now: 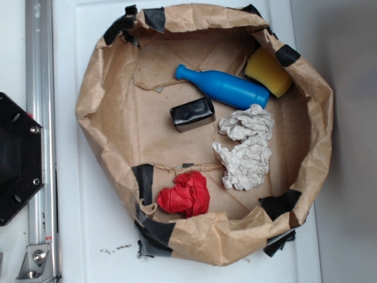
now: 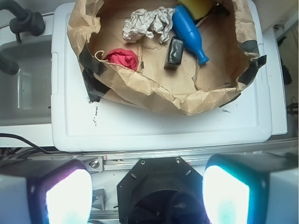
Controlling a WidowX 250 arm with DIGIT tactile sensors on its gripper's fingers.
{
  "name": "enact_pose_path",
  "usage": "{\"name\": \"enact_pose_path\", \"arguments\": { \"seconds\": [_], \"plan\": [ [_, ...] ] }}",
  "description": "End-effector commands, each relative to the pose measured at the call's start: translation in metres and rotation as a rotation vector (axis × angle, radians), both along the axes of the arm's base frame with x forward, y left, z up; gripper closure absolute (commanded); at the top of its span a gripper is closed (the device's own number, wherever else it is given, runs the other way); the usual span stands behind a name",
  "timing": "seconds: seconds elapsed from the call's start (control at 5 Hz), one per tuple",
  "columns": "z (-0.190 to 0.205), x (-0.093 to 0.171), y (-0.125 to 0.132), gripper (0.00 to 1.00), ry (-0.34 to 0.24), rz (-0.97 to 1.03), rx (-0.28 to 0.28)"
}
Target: Grab the black box.
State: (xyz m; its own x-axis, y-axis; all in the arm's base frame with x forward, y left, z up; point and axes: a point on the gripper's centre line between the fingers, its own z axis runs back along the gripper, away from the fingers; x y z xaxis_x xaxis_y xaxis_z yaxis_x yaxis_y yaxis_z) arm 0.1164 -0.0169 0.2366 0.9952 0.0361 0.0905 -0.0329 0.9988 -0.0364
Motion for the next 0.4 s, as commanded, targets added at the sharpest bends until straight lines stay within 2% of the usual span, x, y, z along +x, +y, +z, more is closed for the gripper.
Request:
{"name": "enact_pose_path", "arguments": {
  "seconds": [0.0, 0.2],
  "plan": [
    [0.000, 0.000, 0.000, 0.00, 0.000, 0.000, 0.000],
    [-0.032, 0.050, 0.015, 0.00, 0.023, 0.031, -0.034]
  ]
}}
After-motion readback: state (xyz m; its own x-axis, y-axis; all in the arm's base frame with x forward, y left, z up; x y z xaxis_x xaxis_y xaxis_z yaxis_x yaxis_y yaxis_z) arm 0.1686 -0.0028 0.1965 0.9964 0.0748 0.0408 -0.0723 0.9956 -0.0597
